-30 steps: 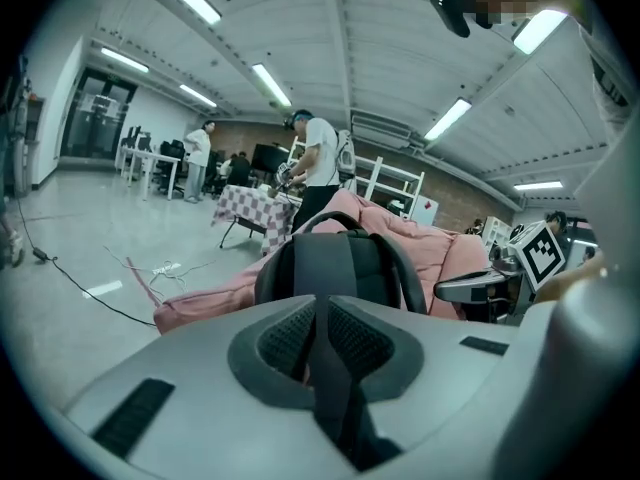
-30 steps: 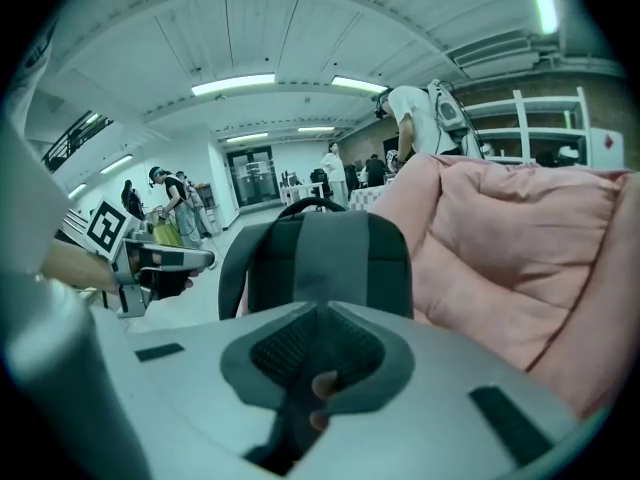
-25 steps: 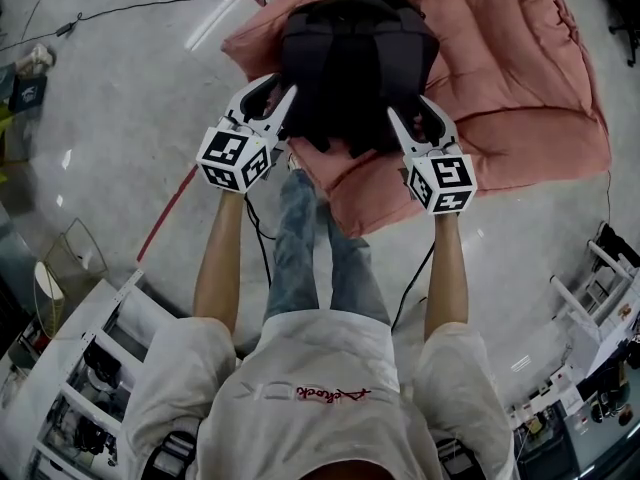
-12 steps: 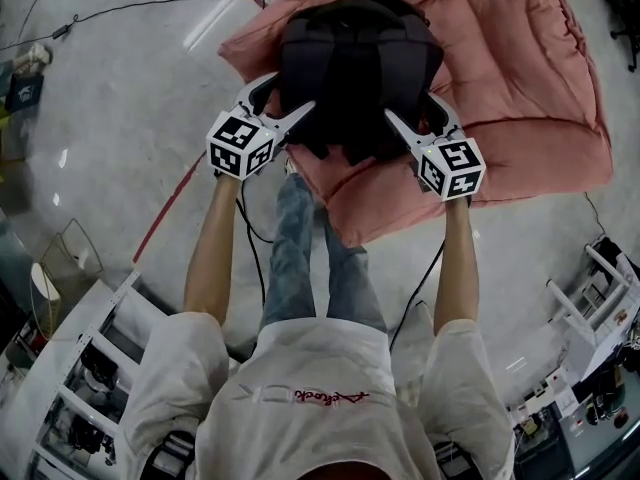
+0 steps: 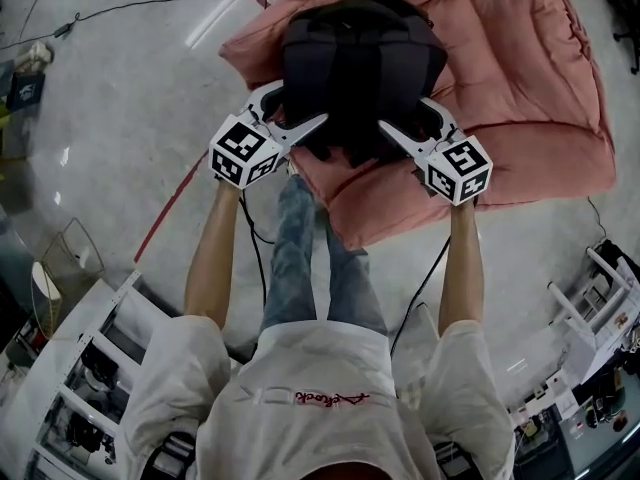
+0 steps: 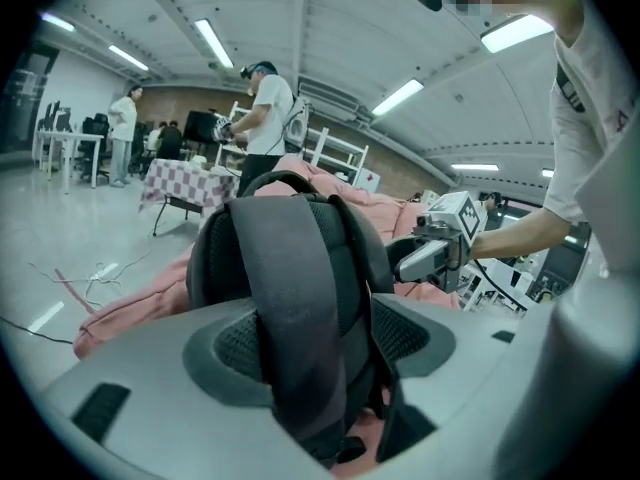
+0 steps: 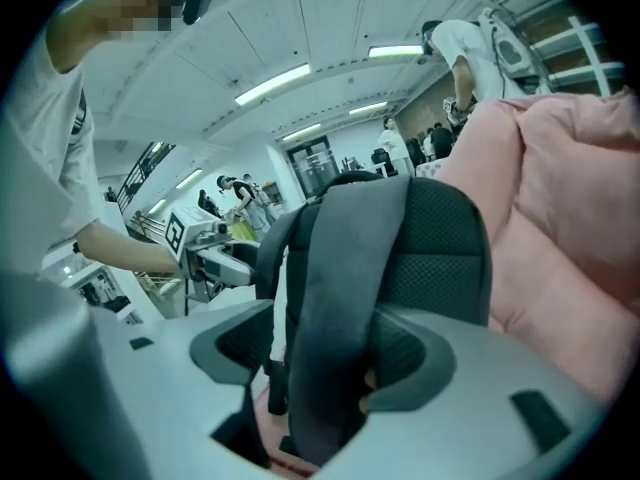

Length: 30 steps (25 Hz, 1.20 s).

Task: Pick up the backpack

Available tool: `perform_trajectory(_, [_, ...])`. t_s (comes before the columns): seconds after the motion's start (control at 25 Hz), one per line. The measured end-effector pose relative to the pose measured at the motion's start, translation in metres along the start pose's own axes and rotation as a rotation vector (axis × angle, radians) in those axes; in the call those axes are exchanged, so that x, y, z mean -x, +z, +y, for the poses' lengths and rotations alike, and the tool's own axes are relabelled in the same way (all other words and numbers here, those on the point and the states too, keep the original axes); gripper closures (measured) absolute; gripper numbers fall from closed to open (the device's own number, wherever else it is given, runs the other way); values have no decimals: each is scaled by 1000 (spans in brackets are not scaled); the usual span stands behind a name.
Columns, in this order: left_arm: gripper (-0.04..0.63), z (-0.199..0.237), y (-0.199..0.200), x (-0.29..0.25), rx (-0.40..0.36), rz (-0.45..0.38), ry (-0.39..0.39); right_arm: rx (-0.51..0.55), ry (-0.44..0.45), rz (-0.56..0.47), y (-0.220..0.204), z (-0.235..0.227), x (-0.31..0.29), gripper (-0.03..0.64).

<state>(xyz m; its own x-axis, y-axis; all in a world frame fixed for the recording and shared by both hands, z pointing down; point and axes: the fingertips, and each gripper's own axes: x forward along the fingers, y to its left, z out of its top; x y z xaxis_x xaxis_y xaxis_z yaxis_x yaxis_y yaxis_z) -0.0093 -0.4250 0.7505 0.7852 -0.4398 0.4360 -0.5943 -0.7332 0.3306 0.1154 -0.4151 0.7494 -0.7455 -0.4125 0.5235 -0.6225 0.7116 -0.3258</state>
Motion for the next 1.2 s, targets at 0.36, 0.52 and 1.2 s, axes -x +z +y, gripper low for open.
perform_trajectory(0.36, [339, -29, 10, -17, -17, -20, -176, -43, 189, -9, 9, 17, -7, 377])
perform_trajectory(0.52, [354, -24, 22, -23, -39, -31, -175, -77, 250, -50, 22, 19, -16, 377])
perform_trajectory(1.2, [475, 8, 80, -44, 33, -171, -147, -106, 340, -155, 98, 5, -51, 459])
